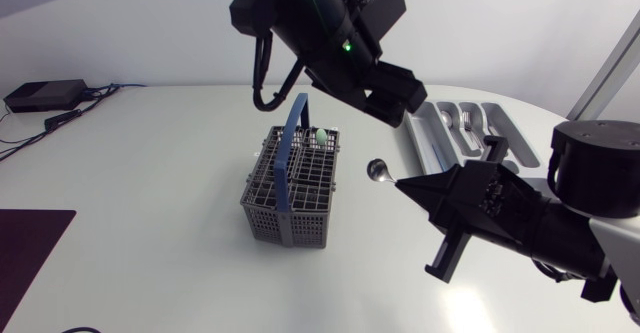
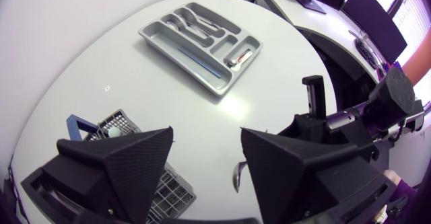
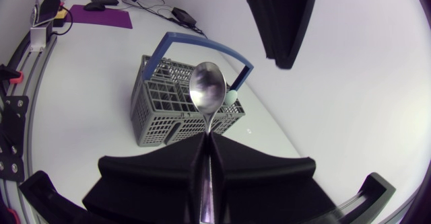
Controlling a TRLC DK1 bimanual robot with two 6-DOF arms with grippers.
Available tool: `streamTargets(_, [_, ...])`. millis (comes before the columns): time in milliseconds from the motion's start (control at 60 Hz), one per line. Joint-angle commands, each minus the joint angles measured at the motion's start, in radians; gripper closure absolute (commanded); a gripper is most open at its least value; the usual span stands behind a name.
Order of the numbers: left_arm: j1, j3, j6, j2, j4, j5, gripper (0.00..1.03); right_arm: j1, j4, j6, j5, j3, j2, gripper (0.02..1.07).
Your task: Unload the cutlery basket into the drawer organizer.
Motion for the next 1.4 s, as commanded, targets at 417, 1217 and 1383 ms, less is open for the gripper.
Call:
streamTargets(417, [0.094, -0.07, -0.016, -0.079, 0.055, -0.162, 0.05, -0.696, -0.197, -0.455, -0.542, 0.122, 0.351, 1.01])
streamTargets(1217, [0.175, -0.268, -0.004, -0.181, 0.124, -0.254, 0.05, -1.058, -0.641, -1.209, -0.441, 0.852, 1.153, 1.01])
streamTargets(1383, [0.185, -0.313, -0.002, -0.209, 0.137, -0.265, 0.05, -1.038, -0.641, -1.239, -0.396, 0.853, 1.161, 1.01])
